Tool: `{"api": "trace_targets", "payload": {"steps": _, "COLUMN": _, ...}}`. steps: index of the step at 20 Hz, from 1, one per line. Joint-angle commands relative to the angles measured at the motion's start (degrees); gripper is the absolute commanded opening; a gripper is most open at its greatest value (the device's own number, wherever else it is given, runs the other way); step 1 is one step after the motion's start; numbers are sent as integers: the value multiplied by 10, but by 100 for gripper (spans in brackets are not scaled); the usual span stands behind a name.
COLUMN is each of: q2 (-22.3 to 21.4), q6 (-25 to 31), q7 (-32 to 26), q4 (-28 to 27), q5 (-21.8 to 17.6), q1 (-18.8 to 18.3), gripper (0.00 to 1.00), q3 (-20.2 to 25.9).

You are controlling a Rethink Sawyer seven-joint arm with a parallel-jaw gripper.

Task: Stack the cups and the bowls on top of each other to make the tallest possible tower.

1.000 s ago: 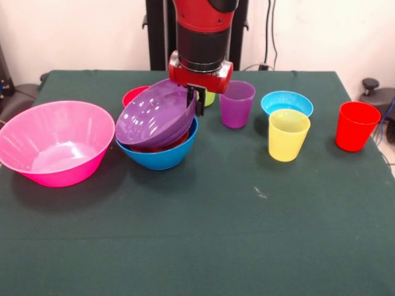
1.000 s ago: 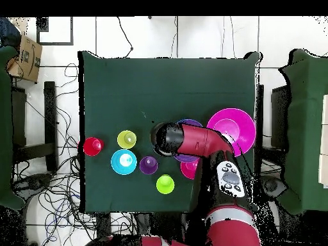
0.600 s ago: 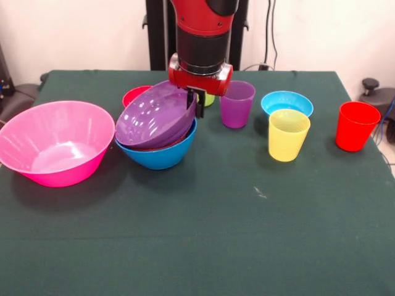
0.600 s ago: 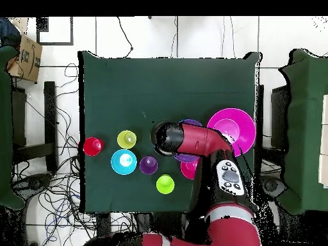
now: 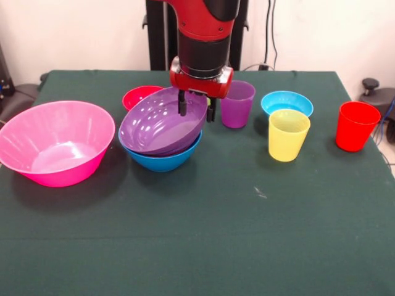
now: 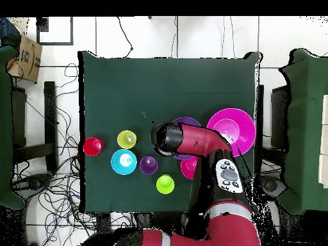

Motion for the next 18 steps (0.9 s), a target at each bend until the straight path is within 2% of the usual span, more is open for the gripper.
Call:
{"api": "trace_targets", "payload": {"steps": 1, "q2": 8, "q6": -16, "q7": 45, "q4": -31, "q5": -14, "q1": 9, "gripper": 100, "q3": 16}}
{"api": "trace_targets", "payload": {"steps": 5, "q2": 9, "q6": -46, "q7": 49, "q4": -27, "q5": -22, "q1": 11, "gripper": 100, "q3": 13}}
{"api": "trace_targets", "payload": {"steps": 12, "q2": 4, "q6": -48, "q7": 46, "q4": -28, "q5": -27, "q1": 15, "gripper": 100, "q3": 5}}
{"api": "trace_targets", "payload": {"steps": 18, "q2": 42, "q6": -102, "q7": 42, "q4": -34, "q5": -41, "q1": 7, "gripper": 100, "q3": 3}}
